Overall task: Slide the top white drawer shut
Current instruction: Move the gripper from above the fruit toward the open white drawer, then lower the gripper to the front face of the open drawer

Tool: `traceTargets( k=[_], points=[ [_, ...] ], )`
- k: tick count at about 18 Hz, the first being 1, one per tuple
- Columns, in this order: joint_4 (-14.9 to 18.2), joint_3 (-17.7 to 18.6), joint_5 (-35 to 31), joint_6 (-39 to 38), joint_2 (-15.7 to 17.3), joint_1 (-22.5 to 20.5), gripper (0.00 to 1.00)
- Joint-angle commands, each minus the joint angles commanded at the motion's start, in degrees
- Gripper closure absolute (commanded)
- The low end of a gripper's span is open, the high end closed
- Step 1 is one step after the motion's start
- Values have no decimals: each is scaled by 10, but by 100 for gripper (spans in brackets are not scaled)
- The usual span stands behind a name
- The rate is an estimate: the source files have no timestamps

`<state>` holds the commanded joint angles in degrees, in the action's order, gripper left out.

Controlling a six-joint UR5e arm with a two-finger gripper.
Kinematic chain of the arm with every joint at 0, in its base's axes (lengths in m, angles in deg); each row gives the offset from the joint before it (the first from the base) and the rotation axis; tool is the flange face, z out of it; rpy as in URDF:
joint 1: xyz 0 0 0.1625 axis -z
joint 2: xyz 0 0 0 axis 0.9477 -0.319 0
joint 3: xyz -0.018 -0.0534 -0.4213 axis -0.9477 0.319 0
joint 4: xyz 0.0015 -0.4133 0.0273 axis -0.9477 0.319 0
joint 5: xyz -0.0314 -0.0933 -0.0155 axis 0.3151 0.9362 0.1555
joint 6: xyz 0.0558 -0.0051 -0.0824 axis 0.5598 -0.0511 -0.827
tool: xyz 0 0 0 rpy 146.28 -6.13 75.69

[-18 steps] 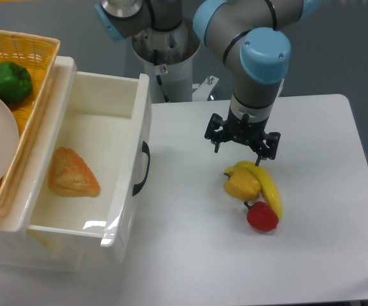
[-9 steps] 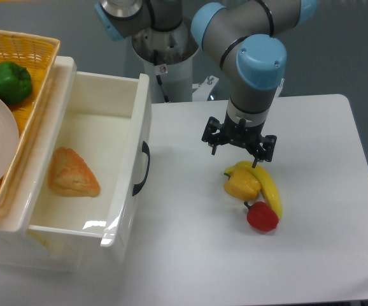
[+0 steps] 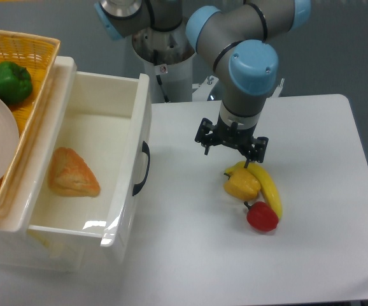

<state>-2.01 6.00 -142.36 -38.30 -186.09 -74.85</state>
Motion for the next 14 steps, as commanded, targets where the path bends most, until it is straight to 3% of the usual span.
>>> traceTargets(
  k=[7,10,14],
  points=[
    [2,2,13,-59,-20,8,0],
    [1,-1,57,-111,-41,15,0],
    [4,-4,85,-117,-47,17,0]
  ],
)
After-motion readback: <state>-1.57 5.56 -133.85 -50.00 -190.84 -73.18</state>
